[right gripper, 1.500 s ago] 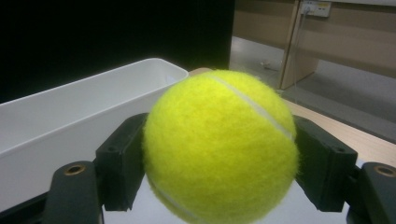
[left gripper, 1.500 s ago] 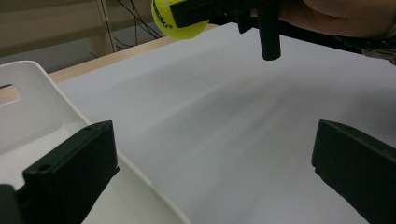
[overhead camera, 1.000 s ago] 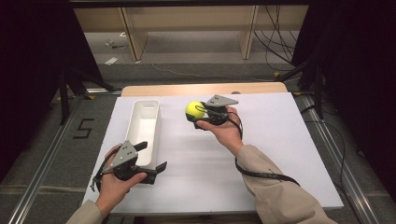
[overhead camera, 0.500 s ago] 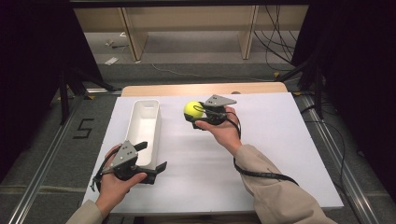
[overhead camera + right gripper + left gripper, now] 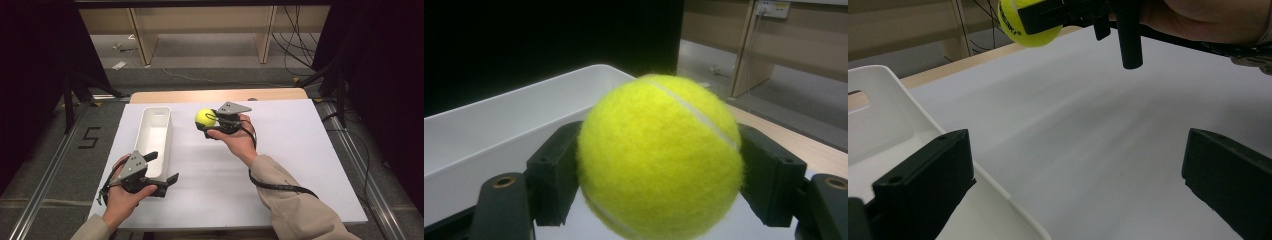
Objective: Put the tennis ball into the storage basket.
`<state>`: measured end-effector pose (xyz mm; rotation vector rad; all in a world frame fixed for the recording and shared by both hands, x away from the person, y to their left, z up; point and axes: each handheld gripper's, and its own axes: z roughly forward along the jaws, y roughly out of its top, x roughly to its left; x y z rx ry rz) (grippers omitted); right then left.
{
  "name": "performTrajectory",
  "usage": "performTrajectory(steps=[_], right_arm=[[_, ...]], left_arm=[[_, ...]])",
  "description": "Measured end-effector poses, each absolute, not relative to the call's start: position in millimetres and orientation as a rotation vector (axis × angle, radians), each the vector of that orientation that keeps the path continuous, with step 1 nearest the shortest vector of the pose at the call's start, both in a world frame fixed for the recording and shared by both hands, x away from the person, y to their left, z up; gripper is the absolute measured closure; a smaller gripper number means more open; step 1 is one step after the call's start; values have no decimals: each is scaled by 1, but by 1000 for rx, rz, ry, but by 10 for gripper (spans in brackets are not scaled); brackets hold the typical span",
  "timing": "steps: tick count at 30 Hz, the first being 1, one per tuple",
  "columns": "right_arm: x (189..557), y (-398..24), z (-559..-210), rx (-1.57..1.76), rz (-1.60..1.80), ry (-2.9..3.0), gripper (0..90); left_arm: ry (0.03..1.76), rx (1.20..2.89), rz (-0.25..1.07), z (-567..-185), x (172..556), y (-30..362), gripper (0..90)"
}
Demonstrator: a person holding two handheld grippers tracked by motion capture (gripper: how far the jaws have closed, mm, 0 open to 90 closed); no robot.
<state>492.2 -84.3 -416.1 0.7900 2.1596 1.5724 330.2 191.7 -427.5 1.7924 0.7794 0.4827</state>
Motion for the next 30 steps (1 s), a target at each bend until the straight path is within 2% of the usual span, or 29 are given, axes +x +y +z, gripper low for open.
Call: performTrajectory(steps=[30], right_arm=[[491, -77, -416, 780, 1580, 2169, 272]], left_arm=[[781, 1791, 484, -427, 330, 192, 0]])
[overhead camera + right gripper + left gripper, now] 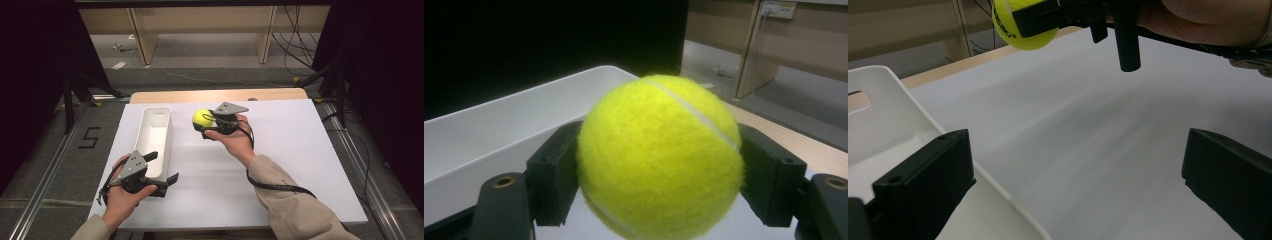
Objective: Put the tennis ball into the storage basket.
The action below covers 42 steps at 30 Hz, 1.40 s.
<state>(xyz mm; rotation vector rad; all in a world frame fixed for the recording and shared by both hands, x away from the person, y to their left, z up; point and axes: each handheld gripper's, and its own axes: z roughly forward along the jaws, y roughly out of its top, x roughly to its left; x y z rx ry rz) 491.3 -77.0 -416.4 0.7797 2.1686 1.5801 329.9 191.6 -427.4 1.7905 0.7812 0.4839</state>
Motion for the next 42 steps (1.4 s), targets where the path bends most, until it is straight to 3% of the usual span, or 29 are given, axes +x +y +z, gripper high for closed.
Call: performTrajectory(steps=[42], right_arm=[[491, -62, -417, 755, 1594, 2191, 273]], left_arm=[[780, 1791, 484, -427, 330, 192, 0]])
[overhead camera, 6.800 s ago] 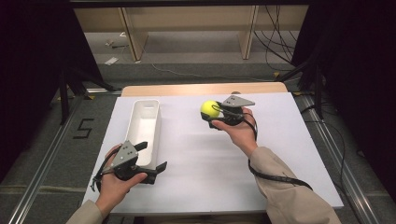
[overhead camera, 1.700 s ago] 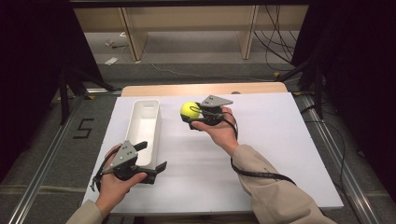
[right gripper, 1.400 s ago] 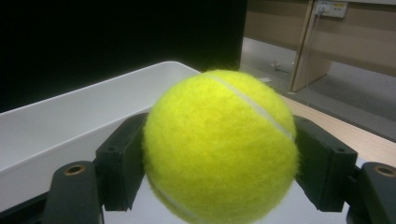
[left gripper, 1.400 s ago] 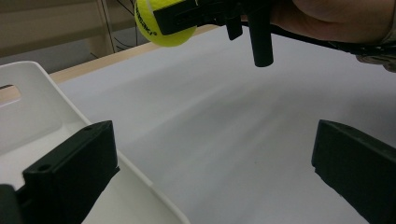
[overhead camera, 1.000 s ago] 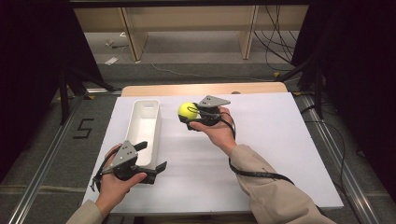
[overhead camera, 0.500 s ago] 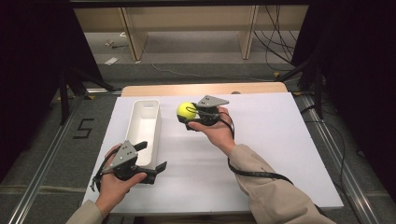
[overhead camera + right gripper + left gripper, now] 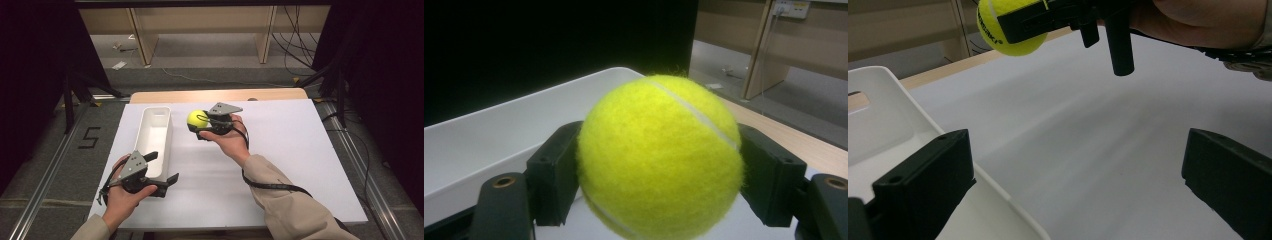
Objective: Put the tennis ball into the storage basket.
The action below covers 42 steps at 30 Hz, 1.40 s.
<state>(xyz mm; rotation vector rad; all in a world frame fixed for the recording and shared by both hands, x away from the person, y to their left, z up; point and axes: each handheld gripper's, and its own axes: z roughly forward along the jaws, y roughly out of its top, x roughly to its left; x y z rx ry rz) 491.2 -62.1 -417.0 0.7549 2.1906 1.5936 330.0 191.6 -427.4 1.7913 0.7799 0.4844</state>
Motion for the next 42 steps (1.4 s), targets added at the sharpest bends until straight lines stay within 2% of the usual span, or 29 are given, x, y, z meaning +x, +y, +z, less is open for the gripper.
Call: performTrajectory(steps=[42], right_arm=[[491, -42, -418, 724, 1604, 2223, 273]], left_arm=[[777, 1794, 484, -428, 330, 191, 0]])
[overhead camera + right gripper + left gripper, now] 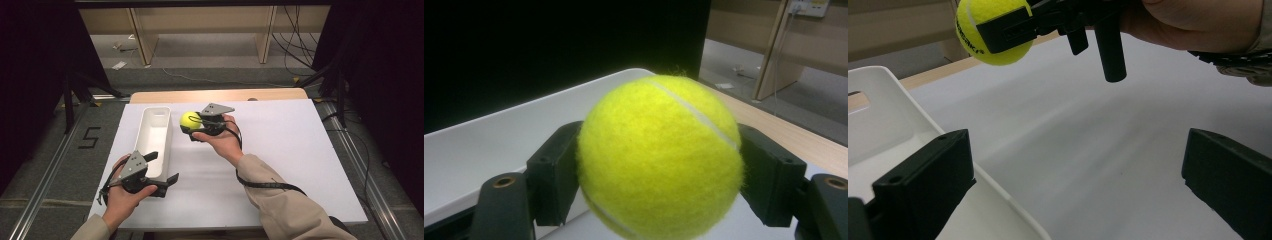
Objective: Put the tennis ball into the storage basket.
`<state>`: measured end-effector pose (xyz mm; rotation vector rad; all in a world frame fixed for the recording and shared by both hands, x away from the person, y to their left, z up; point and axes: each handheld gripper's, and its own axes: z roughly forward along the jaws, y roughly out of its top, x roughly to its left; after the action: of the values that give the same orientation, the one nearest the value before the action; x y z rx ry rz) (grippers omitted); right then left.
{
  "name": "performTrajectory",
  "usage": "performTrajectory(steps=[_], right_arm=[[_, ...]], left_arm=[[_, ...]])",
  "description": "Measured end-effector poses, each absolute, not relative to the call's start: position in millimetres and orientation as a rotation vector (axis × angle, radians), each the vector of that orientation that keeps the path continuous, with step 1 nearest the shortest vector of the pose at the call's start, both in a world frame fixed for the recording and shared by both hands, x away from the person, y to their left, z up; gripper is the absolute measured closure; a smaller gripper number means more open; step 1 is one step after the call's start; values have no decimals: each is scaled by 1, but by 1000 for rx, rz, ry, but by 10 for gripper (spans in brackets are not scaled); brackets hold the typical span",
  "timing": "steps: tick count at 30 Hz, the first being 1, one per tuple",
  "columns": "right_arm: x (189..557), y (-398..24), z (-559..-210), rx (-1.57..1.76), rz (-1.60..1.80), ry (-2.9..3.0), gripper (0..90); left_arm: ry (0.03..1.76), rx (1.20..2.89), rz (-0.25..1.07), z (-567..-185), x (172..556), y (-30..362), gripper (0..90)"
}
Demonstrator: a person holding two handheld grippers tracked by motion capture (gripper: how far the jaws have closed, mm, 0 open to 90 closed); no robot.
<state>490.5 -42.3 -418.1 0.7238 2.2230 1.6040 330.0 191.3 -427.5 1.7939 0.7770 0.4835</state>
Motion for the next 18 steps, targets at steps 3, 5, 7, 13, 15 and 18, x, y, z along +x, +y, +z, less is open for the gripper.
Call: performTrajectory(steps=[3, 5, 7, 13, 15, 18], right_arm=[[490, -41, -418, 723, 1607, 2224, 273], [490, -40, -418, 721, 1605, 2227, 273], [491, -39, -417, 716, 1605, 2230, 273], [491, -36, -418, 715, 1606, 2234, 273], [491, -35, -418, 714, 1607, 2234, 273], [491, -33, -418, 710, 1612, 2235, 273]], left_arm=[[777, 1794, 483, -428, 330, 191, 0], [777, 1794, 483, -428, 330, 191, 0], [777, 1794, 482, -428, 330, 191, 0], [777, 1794, 483, -428, 330, 191, 0], [777, 1794, 482, -428, 330, 191, 0], [780, 1793, 479, -428, 330, 191, 0]])
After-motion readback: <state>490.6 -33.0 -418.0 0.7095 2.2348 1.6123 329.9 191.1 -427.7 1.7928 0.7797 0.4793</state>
